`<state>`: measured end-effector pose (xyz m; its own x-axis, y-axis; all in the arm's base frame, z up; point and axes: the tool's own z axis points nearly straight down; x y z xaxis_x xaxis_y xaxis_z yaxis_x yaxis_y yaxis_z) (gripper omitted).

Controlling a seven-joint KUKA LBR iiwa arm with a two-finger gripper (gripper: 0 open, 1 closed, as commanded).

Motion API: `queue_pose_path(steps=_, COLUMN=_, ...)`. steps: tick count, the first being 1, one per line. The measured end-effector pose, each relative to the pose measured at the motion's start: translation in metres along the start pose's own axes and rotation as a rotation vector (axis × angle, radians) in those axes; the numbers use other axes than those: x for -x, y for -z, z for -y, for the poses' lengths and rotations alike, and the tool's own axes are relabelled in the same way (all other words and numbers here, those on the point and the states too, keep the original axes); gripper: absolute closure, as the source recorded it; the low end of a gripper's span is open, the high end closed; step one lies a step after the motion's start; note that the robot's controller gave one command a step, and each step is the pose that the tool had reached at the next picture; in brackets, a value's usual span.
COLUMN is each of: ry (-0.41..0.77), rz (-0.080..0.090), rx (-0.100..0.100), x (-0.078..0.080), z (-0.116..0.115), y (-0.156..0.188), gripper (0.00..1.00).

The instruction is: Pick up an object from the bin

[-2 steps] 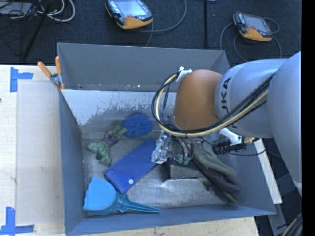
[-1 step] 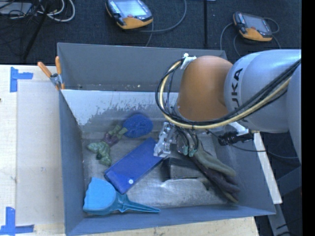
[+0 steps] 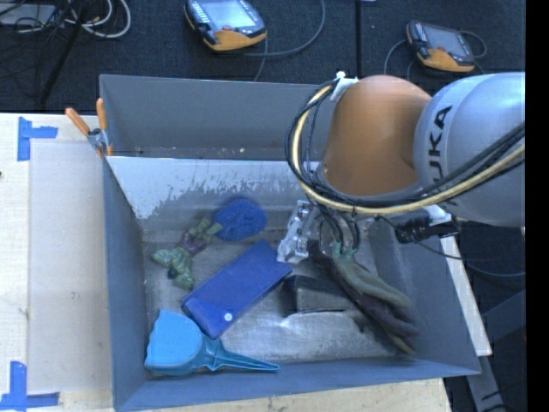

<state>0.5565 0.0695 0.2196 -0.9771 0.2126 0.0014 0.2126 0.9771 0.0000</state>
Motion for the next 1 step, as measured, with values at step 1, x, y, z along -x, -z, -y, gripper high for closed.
queue_pose_path(steps=1, ry=0.054, rz=-0.007, rx=-0.002, x=-0.0095, z=0.0306, y=0.044, gripper=1.0)
